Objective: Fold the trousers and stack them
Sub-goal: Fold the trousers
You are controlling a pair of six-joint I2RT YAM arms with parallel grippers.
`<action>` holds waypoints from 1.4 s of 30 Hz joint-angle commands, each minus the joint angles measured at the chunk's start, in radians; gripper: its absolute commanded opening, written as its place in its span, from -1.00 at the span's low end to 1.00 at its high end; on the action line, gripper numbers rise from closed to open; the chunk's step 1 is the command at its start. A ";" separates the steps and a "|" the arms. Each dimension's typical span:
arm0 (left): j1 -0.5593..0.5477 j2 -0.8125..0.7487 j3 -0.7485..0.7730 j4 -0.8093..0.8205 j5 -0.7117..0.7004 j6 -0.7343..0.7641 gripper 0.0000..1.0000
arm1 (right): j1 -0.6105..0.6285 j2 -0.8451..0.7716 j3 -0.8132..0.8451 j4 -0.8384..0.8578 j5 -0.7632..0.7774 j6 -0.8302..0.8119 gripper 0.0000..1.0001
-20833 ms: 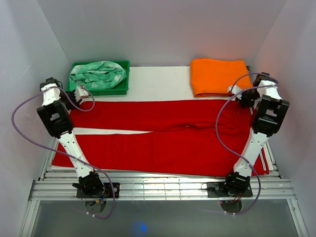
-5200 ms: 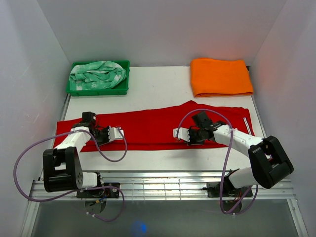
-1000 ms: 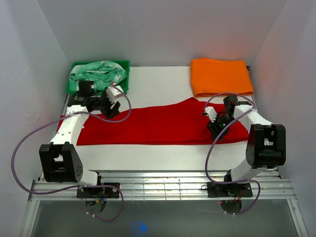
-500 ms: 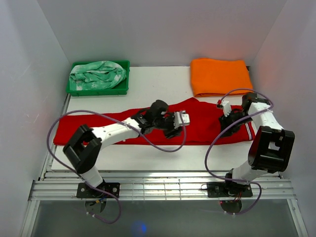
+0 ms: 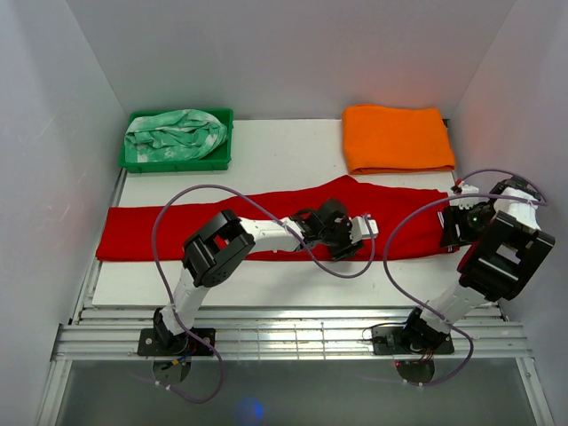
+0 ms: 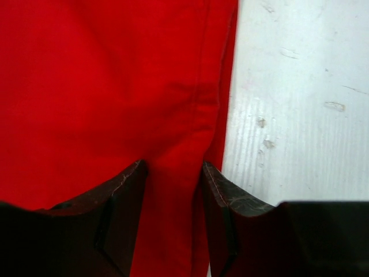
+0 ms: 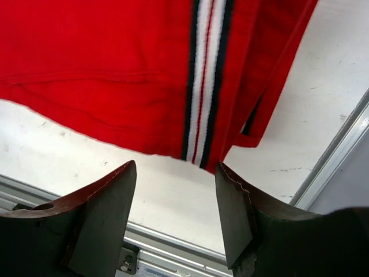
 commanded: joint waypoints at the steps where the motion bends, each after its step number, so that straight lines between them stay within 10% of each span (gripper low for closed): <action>1: -0.001 0.013 0.021 -0.006 -0.017 -0.024 0.07 | -0.016 0.051 0.030 0.068 0.036 0.082 0.27; 11: -0.001 0.007 -0.033 -0.007 -0.026 -0.039 0.06 | -0.024 0.173 0.081 0.085 0.035 0.134 0.44; 18: 0.000 -0.086 -0.015 -0.066 -0.045 -0.084 0.11 | -0.024 0.199 0.115 0.051 0.004 0.102 -0.80; 26: 0.011 -0.226 -0.088 -0.104 -0.075 -0.105 0.28 | -0.024 0.180 0.178 0.009 -0.043 0.086 -0.84; 42: 0.101 -0.051 -0.170 -0.178 -0.097 -0.150 -0.80 | -0.038 0.127 0.215 -0.002 0.085 -0.025 -0.85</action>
